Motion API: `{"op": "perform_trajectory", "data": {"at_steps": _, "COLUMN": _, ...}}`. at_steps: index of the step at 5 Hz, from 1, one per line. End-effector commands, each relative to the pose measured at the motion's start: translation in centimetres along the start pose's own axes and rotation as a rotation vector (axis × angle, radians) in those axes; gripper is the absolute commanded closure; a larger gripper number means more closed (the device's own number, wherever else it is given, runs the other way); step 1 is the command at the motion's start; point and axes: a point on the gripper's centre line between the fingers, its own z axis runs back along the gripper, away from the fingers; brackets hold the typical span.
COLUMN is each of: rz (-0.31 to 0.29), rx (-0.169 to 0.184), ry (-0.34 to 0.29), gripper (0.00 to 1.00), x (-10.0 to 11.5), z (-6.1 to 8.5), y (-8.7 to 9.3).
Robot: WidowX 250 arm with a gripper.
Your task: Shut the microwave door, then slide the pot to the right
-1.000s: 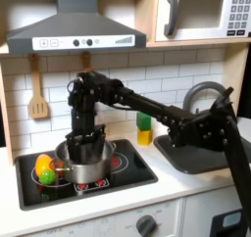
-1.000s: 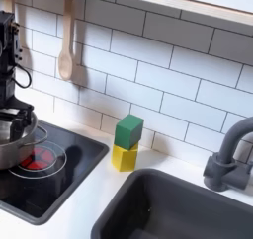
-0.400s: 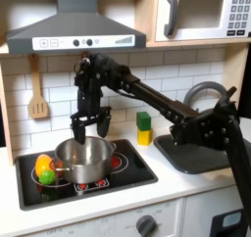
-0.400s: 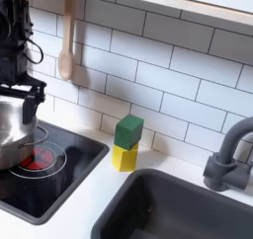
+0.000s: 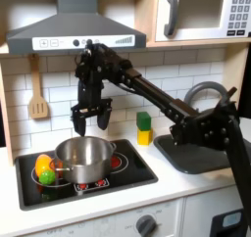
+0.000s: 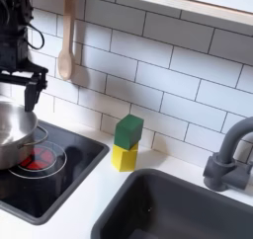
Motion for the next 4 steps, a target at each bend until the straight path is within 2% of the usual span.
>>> {"op": "perform_trajectory", "data": {"at_steps": 1, "rz": 0.034, "rx": 0.054, "ry": 0.021, "gripper": 0.0, "x": -0.17, "z": 0.57, "y": 0.4}}
{"op": "perform_trajectory", "data": {"at_steps": 2, "rz": 0.034, "rx": 0.044, "ry": 0.025, "gripper": 0.0, "x": -0.04, "z": 0.28, "y": 0.64}}
{"op": "perform_trajectory", "data": {"at_steps": 4, "rz": 0.039, "rx": 0.045, "ry": 0.025, "gripper": 0.0, "x": -0.05, "z": 0.32, "y": 0.67}}
